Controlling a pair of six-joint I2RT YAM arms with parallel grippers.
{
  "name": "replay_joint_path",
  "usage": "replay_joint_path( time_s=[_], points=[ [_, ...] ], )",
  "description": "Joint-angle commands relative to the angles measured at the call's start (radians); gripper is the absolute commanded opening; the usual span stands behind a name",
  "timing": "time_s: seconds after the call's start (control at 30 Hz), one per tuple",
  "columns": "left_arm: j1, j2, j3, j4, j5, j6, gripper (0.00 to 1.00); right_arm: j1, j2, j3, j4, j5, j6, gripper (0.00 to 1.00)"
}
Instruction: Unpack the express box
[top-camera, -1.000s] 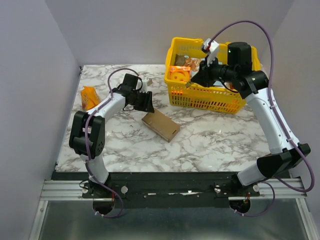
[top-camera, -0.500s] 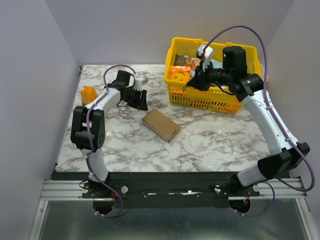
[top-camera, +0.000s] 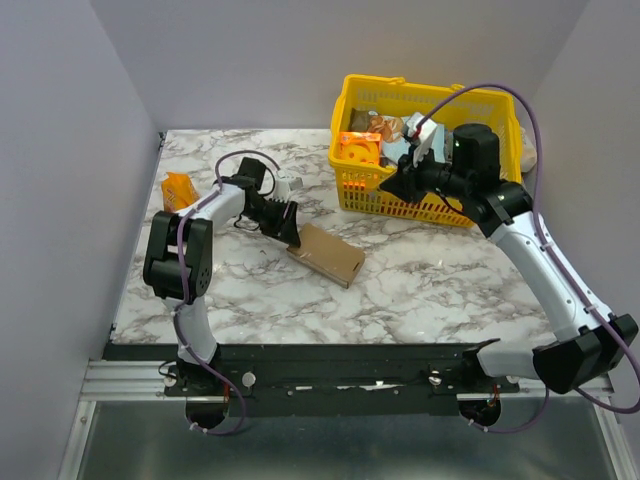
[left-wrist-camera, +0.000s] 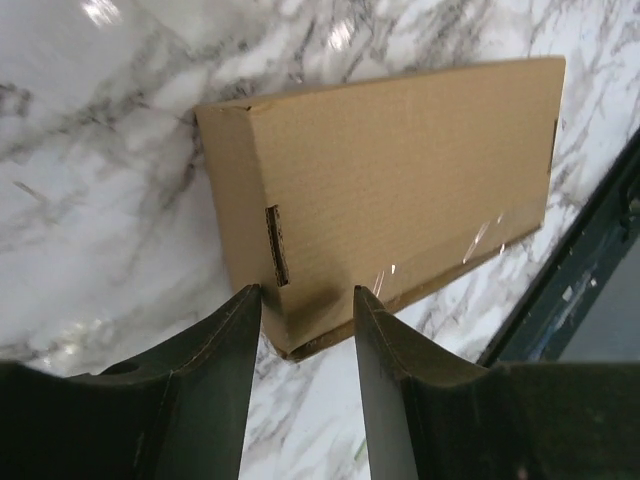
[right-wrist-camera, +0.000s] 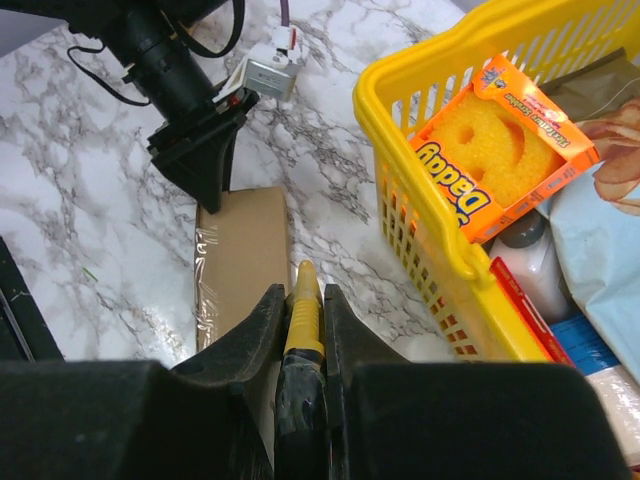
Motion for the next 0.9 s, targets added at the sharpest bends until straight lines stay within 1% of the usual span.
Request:
replay_joint_path(
  time_s=[0.0,0.07,0.1,0.17,0.2,0.27,0.3,0.37,0.47,0.5,0.53,0.57,0.6,0.63,0.67,0.7,0.73,0.77,0.8,0.83,0.87],
  points=[
    [-0.023,-0.054,0.021,-0.185,0.058,0.071,0.5,0.007,-0.05,-0.115,0.139,-0.072,0.048,0.0],
    [-0.035,-0.075,0.023,-0.192,-0.006,0.085,0.5,0.005,-0.052,-0.15,0.163,-0.126,0.063,0.0],
    [-0.034,-0.083,0.018,-0.169,-0.083,0.08,0.5,0.005,-0.047,-0.163,0.176,-0.188,0.056,0.01],
    [-0.013,-0.091,0.017,-0.146,-0.126,0.062,0.5,0.013,-0.03,-0.172,0.179,-0.235,0.004,0.0],
    [0.001,-0.092,0.023,-0.129,-0.105,0.054,0.5,0.021,-0.027,-0.171,0.183,-0.212,-0.015,0.0],
    [0.02,-0.091,0.047,-0.121,-0.053,0.054,0.51,0.076,-0.008,-0.14,0.148,-0.169,-0.158,0.01],
    [0.02,-0.091,0.054,-0.111,-0.034,0.053,0.51,0.09,0.006,-0.12,0.069,-0.196,-0.22,0.01],
    [0.02,-0.088,0.052,-0.089,0.033,0.043,0.51,0.111,0.043,-0.036,-0.019,-0.209,-0.31,0.0],
    [0.015,-0.051,0.035,-0.043,0.075,0.031,0.51,0.146,0.091,0.032,-0.085,-0.137,-0.291,0.0],
    [0.011,-0.039,0.035,-0.043,0.088,0.033,0.51,0.153,0.118,0.055,-0.135,-0.134,-0.294,0.0],
    [0.011,-0.02,0.035,-0.042,0.11,0.033,0.5,0.166,0.123,0.061,-0.151,-0.149,-0.3,0.01],
    [0.011,-0.014,0.028,-0.034,0.189,0.028,0.5,0.171,0.122,0.058,-0.151,-0.158,-0.311,0.0],
    [0.009,-0.008,0.023,-0.014,0.217,0.011,0.5,0.18,0.117,0.025,-0.119,-0.155,-0.309,0.01],
    [0.006,0.003,0.017,0.001,0.231,-0.007,0.51,0.198,0.103,-0.006,-0.079,-0.106,-0.3,0.0],
    [0.001,0.009,0.02,0.011,0.228,-0.021,0.5,0.208,0.088,-0.049,-0.023,-0.068,-0.235,0.01],
    [-0.006,0.017,0.031,-0.002,0.221,-0.023,0.51,0.218,0.071,-0.128,0.108,-0.025,-0.193,0.0],
    [-0.019,0.024,0.04,-0.014,0.214,-0.001,0.51,0.24,0.033,-0.17,0.172,0.041,-0.158,0.0],
    [-0.023,0.027,0.052,-0.02,0.204,0.01,0.51,0.257,0.017,-0.199,0.223,0.063,-0.138,0.01],
    [-0.028,0.029,0.055,-0.022,0.172,0.013,0.51,0.275,0.005,-0.226,0.314,0.096,-0.131,0.0],
    [-0.031,0.038,0.057,-0.023,0.158,0.014,0.51,0.31,0.0,-0.27,0.35,0.154,-0.125,0.0],
    [-0.031,0.044,0.064,-0.025,0.144,0.014,0.5,0.326,0.011,-0.272,0.366,0.164,-0.122,0.01]
  ],
)
